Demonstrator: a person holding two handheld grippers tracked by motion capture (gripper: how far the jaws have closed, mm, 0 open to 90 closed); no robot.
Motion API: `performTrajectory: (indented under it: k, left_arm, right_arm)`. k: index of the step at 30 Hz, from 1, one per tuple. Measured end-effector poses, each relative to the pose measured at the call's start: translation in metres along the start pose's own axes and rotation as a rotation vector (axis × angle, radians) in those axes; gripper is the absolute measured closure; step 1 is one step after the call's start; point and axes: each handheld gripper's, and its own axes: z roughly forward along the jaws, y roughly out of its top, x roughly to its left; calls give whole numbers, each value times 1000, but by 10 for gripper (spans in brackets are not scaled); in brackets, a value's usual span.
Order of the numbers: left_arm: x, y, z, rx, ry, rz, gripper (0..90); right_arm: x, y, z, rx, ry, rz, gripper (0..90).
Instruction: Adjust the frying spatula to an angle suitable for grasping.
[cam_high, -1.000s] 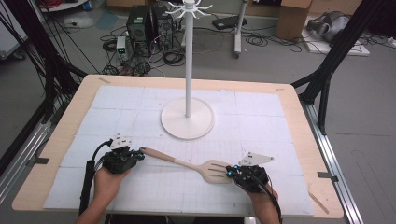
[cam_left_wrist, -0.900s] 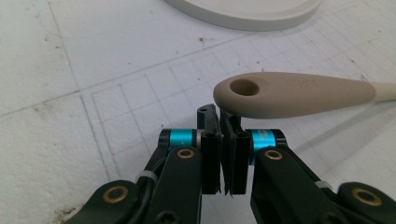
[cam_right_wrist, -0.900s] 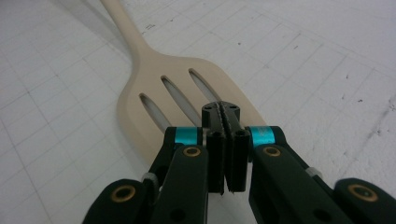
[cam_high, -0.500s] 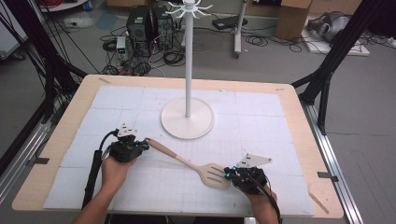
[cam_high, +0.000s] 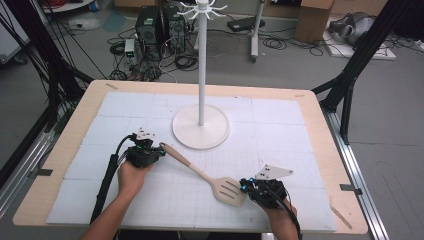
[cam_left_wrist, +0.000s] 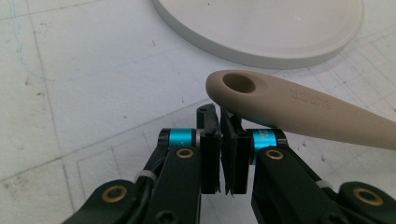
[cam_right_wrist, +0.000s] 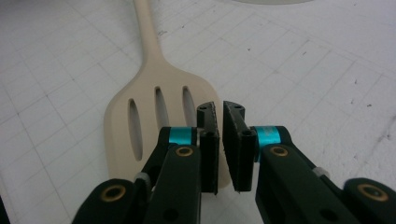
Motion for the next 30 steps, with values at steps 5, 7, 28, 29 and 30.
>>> performTrajectory:
  k: [5,7,28,29,30]
  left_arm:
    - [1,-1,2,8,7,2,827]
    - [2,-2,2,24,32,11,800]
    - [20,-38,-60,-264,-58,-3,489]
    - [21,-39,-64,-281,-78,-6,469]
    - [21,-41,-67,-298,-103,-4,444]
  right_arm:
    - [0,1,-2,-20,-3,14,725]
    - [0,1,-2,-32,-5,11,686]
    - [-13,-2,-42,-228,-111,106,388]
    - [-14,-3,-45,-233,-119,109,382]
    - [-15,-4,-47,-238,-131,112,373]
